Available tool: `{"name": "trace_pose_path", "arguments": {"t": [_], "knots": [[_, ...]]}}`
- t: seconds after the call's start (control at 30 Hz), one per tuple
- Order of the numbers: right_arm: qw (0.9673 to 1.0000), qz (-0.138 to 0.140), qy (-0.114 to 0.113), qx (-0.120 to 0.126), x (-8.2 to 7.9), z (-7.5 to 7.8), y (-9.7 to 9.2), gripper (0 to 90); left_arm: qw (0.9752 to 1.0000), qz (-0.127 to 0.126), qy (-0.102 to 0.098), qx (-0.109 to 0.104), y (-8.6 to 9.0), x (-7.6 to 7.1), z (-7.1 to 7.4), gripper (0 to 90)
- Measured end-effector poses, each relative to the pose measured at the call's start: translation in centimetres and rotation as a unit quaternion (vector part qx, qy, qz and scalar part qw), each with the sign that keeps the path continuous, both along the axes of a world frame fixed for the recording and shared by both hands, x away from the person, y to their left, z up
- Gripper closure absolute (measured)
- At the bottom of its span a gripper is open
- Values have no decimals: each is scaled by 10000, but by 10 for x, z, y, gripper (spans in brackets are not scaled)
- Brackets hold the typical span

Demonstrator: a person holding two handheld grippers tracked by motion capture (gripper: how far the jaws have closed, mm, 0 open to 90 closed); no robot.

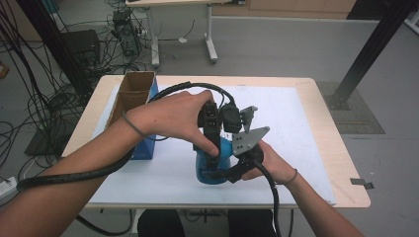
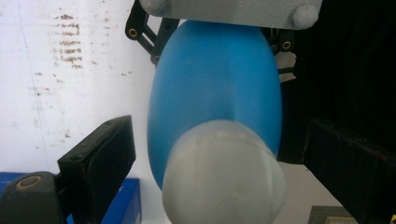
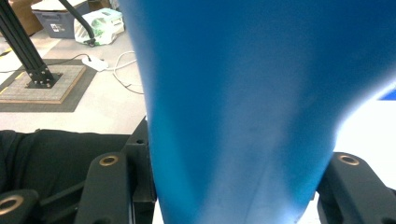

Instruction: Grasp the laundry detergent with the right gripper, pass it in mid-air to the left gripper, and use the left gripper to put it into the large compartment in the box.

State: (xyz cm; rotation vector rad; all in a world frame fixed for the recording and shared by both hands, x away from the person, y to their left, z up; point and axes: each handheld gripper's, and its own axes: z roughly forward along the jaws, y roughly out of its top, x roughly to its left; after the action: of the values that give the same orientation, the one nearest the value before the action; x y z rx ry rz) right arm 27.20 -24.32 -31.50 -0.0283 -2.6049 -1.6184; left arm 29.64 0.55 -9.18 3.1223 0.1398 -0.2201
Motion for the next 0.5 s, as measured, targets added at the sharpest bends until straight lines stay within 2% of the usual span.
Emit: {"name": "trace_pose_path", "arguments": {"t": [0.5], "knots": [[10000, 22, -2, 4, -1, 3, 1, 421, 10000, 8, -53, 55, -2, -3, -5, 155]]}}
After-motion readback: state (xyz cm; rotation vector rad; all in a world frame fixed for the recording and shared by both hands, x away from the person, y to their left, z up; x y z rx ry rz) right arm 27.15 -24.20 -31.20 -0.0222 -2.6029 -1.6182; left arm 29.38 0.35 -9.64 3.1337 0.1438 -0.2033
